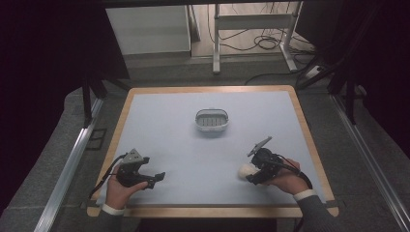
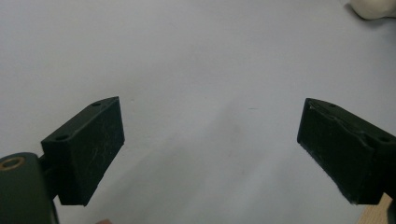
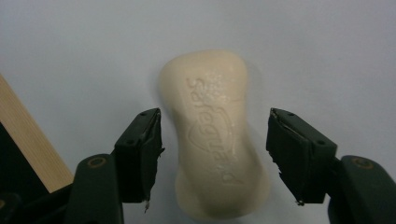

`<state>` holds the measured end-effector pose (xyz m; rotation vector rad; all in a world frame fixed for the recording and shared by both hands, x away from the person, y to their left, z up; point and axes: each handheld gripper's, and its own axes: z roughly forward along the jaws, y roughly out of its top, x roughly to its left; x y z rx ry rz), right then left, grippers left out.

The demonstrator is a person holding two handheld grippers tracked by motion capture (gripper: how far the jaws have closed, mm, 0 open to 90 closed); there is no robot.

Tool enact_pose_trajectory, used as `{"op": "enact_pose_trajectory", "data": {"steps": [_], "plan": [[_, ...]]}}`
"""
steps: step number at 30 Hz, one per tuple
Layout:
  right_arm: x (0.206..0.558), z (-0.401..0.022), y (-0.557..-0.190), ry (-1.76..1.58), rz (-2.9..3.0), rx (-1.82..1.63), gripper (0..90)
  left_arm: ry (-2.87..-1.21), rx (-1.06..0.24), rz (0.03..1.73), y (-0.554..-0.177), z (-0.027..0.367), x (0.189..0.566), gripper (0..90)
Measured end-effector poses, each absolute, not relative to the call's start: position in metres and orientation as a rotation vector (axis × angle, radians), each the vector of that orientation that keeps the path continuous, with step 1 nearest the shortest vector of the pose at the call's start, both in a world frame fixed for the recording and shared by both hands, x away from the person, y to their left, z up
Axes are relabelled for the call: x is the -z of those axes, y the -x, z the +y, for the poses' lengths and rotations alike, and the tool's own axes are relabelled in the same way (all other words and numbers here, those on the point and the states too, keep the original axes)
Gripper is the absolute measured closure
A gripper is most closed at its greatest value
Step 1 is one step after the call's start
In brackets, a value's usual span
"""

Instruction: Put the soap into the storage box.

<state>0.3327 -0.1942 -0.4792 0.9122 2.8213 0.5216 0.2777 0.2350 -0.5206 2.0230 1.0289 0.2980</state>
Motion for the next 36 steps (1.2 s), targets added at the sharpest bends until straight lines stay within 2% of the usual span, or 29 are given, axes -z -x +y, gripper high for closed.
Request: {"op": "enact_pose_trajectory", "data": {"steps": [10,15,23,36], "plan": [[0.490,-0.179,-0.336,-0.851,2.854,-0.336,40.8,-2.022,-0.299,1.030,-0.278,0.234,0.521,7.9],[0.493,-0.173,-0.338,-0.806,2.874,-0.270,49.2,-2.026,-0.299,1.026,-0.277,0.234,0.521,7.9],[0.490,-0.173,-0.341,-0.820,2.866,-0.257,49.8,-2.019,-0.302,1.030,-0.277,0.235,0.520,7.9],[0.460,-0.179,-0.352,-0.829,2.844,-0.381,49.8,-2.019,-0.310,1.029,-0.276,0.235,0.519,7.9]]}}
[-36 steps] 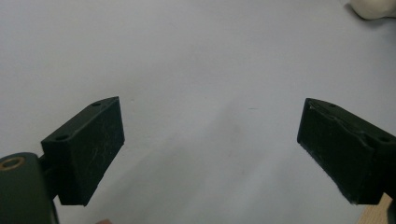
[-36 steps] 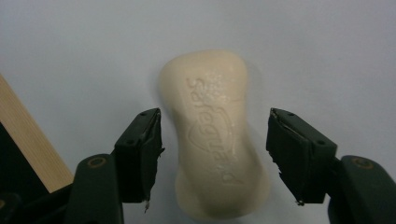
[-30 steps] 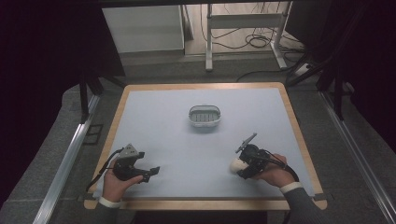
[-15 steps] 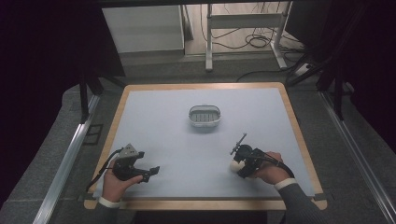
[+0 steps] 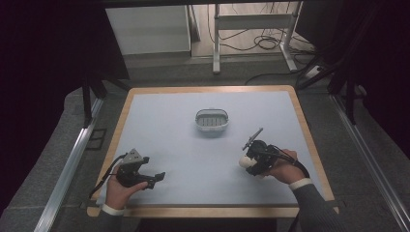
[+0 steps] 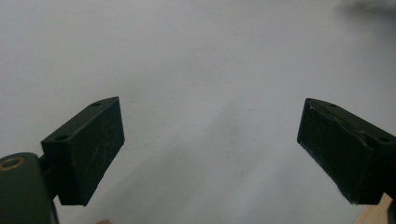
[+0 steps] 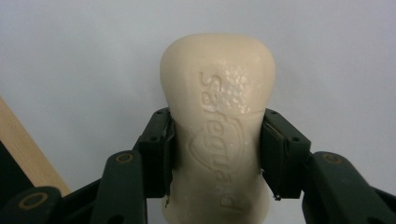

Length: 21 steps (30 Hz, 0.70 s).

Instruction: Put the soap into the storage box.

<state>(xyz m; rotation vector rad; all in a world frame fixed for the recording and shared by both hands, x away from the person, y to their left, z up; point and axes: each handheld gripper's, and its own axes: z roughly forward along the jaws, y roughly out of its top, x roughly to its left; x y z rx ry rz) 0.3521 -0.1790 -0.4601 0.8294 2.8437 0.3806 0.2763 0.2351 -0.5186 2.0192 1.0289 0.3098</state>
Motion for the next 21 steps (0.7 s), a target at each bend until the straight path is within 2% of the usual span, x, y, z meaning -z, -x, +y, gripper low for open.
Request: {"op": "enact_pose_trajectory", "data": {"steps": [21], "plan": [[0.449,-0.177,-0.372,-0.824,2.810,-0.446,49.8,-2.017,-0.302,1.032,-0.277,0.233,0.520,7.8]]}}
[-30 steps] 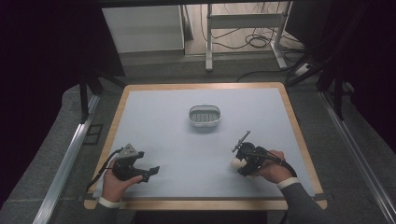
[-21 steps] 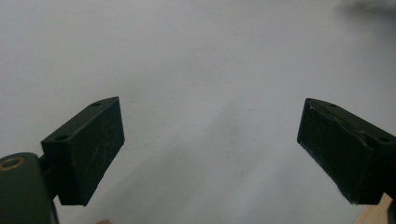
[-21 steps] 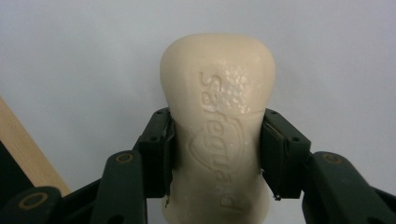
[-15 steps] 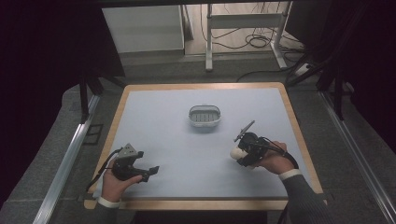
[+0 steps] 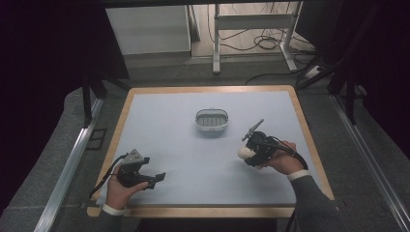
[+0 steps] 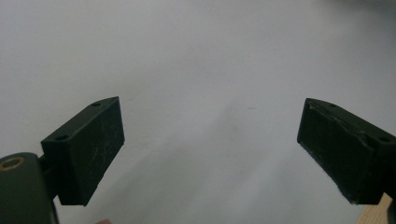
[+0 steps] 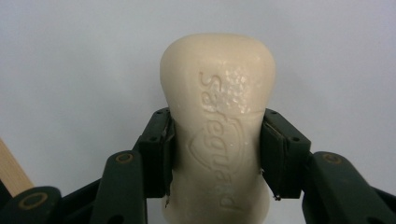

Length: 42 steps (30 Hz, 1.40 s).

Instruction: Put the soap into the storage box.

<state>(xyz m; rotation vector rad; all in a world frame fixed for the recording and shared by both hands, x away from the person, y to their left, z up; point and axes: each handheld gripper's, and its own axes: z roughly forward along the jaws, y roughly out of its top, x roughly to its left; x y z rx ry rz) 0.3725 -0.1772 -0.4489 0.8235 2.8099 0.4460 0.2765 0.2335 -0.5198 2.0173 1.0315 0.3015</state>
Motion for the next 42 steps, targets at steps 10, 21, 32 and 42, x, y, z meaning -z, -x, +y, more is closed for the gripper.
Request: {"op": "enact_pose_trajectory", "data": {"steps": [10,21,32,42], "plan": [[0.445,-0.172,-0.382,-0.820,2.802,-0.447,49.8,-2.019,-0.303,1.030,-0.277,0.234,0.520,7.8],[0.436,-0.164,-0.393,-0.794,2.794,-0.451,49.8,-2.013,-0.307,1.032,-0.276,0.235,0.519,7.9],[0.434,-0.159,-0.408,-0.826,2.786,-0.483,49.8,-2.014,-0.304,1.030,-0.276,0.235,0.518,7.8],[0.438,-0.156,-0.420,-0.827,2.786,-0.473,49.8,-2.017,-0.302,1.031,-0.276,0.235,0.519,7.8]]}}
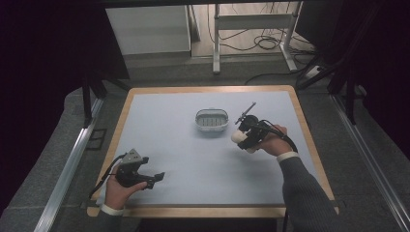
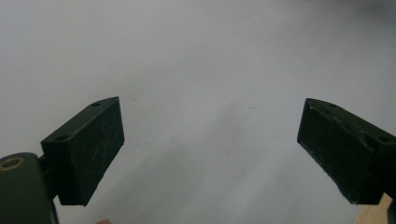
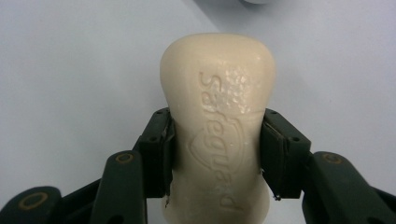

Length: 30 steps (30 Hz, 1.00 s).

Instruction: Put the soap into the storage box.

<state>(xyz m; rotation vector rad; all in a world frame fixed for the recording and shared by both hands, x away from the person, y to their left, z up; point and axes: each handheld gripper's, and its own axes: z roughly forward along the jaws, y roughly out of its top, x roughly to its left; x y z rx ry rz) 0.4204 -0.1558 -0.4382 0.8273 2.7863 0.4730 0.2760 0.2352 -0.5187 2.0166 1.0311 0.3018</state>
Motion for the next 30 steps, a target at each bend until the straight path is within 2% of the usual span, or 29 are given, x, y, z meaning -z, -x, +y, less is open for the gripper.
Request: {"op": "enact_pose_trajectory", "data": {"steps": [30], "plan": [[0.431,-0.141,-0.448,-0.805,2.786,-0.480,49.8,-2.023,-0.296,1.026,-0.276,0.235,0.519,7.7]]}}
